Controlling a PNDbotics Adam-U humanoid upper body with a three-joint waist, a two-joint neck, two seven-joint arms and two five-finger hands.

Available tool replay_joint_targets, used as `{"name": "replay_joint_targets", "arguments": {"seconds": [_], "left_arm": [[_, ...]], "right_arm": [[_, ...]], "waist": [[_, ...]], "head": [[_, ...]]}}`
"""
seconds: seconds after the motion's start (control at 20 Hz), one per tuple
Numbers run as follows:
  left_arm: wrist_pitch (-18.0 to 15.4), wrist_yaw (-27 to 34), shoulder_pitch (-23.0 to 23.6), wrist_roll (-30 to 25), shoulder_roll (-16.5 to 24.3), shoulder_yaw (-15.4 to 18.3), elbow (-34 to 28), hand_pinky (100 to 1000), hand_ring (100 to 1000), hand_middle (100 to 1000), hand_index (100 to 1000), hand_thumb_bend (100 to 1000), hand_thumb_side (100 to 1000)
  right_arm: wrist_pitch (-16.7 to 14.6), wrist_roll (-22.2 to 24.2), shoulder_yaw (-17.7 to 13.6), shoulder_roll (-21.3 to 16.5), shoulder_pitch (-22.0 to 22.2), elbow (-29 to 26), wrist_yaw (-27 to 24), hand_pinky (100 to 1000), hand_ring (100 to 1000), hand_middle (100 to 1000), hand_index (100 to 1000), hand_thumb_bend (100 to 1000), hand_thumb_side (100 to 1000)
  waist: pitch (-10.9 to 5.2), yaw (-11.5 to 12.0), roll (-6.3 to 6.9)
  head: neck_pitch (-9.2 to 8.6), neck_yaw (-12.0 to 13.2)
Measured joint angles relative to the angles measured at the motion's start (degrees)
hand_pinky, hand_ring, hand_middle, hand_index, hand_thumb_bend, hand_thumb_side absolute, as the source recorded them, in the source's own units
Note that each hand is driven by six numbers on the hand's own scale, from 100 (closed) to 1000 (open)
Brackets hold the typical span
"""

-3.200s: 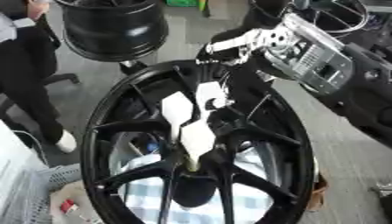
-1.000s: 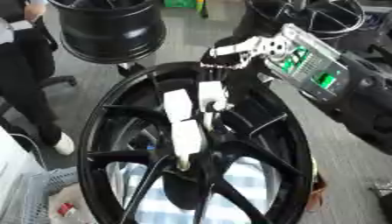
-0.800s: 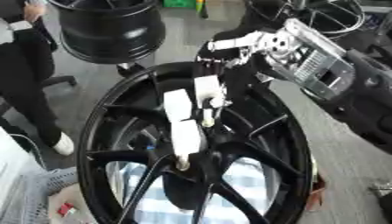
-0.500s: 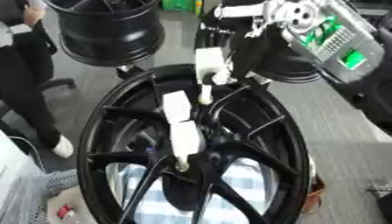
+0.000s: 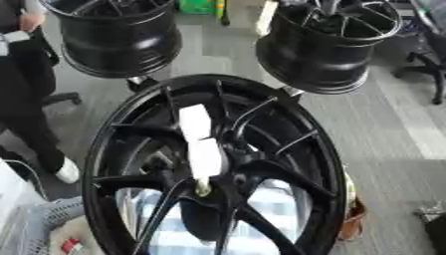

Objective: Pull the pin out of the wheel hub.

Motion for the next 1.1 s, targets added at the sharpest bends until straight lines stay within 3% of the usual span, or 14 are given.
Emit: {"name": "replay_joint_targets", "arguments": {"seconds": [0.35, 0.65, 0.75, 0.8, 0.85, 0.9, 1.1], "left_arm": [[-0.2, -0.4, 0.1, 0.6, 0.0, 0.4, 0.0, 772, 877, 763, 844, 178, 677], [-0.2, -0.6, 0.2, 0.9, 0.0, 0.5, 0.0, 772, 876, 763, 844, 177, 677], [-0.2, -0.7, 0.3, 1.0, 0.0, 0.6, 0.0, 772, 876, 763, 844, 178, 676], [-0.2, -0.7, 0.3, 1.0, 0.0, 0.6, 0.0, 772, 876, 763, 844, 177, 677], [-0.2, -0.7, 0.4, 1.0, 0.0, 0.7, 0.0, 772, 876, 763, 844, 177, 677], [-0.2, -0.7, 0.4, 1.0, 0.0, 0.7, 0.0, 772, 876, 763, 845, 178, 677], [-0.1, -0.7, 0.5, 1.1, 0.0, 0.7, 0.0, 772, 876, 763, 845, 178, 676]], "right_arm": [[0.0, -12.4, -12.4, -7.6, 5.6, 15.4, 5.2, 774, 601, 212, 388, 189, 100], [2.7, -24.2, -20.4, -9.5, 6.3, 26.8, 12.9, 772, 604, 265, 434, 203, 100], [4.3, -28.3, -22.2, -9.5, 5.8, 29.8, 16.0, 775, 631, 355, 517, 268, 100], [5.3, -30.2, -23.1, -9.5, 5.5, 31.3, 17.5, 787, 684, 499, 635, 409, 100], [6.3, -31.7, -23.8, -9.5, 5.1, 32.8, 18.9, 794, 720, 577, 693, 506, 100], [7.2, -32.8, -24.3, -9.4, 4.7, 34.2, 20.1, 812, 795, 757, 820, 624, 207], [8.2, -33.3, -26.0, -9.0, 4.1, 37.2, 22.1, 819, 822, 796, 847, 583, 317]], "waist": [[0.19, -0.2, 0.38], [0.31, -0.5, 0.68], [0.31, -0.5, 0.89], [0.31, -0.5, 0.95], [0.31, -0.6, 0.95], [0.31, -0.6, 0.95], [0.31, -0.6, 1.1]], "head": [[0.01, 1.3], [0.02, 2.1], [0.02, 2.2], [0.02, 2.2], [0.02, 2.2], [0.03, 2.2], [0.06, 2.2]]}}
